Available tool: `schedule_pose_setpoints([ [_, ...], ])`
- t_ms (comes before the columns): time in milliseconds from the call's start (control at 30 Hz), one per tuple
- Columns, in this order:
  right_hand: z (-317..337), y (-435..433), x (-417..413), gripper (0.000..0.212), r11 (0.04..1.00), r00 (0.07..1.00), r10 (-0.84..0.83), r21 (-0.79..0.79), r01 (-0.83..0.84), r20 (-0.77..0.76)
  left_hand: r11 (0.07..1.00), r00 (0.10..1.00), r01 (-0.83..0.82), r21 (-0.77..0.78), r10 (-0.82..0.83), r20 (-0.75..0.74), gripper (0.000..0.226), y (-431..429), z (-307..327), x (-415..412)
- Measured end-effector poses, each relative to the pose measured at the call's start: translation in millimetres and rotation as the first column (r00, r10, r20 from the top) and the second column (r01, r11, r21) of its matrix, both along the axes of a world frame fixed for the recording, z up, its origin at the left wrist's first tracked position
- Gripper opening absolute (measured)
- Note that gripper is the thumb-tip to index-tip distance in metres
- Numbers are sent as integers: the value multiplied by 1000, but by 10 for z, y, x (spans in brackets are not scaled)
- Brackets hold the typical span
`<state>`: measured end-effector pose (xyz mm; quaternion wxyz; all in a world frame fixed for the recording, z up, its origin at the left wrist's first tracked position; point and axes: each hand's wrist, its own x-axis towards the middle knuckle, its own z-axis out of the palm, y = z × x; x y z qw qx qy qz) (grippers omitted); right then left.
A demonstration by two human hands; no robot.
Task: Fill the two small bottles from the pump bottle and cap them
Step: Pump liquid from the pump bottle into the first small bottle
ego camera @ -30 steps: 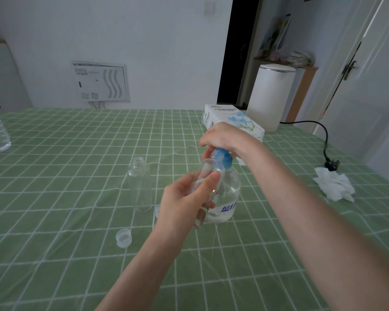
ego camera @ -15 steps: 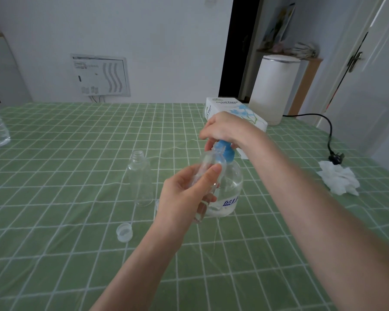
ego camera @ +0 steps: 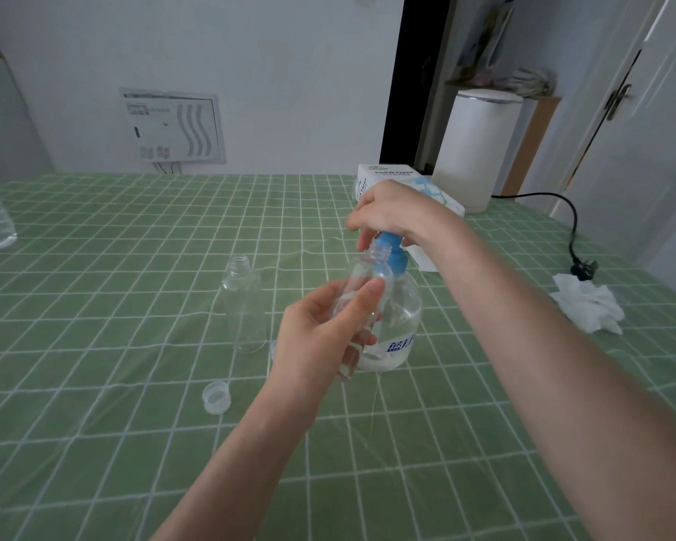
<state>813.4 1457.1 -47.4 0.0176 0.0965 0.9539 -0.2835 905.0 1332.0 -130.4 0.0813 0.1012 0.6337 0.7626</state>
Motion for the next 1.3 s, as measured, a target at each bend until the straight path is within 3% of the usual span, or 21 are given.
schedule_pose_setpoints([
  [333, -87, 5, -15, 43, 999, 998, 14, -36, -12, 63, 1000, 1000, 4, 4, -4, 13, 43, -1, -12, 11],
  [667, -5, 18, -19, 32, 1000, 999, -6, 16, 6, -49, 1000, 1000, 6, 8, -6, -3, 49, -2, 4, 11],
  [1300, -85, -7, -2, 36, 1000, 1000, 9, -24, -9, 24, 1000, 1000, 7, -11, -7, 12, 45, -3, 9, 35],
])
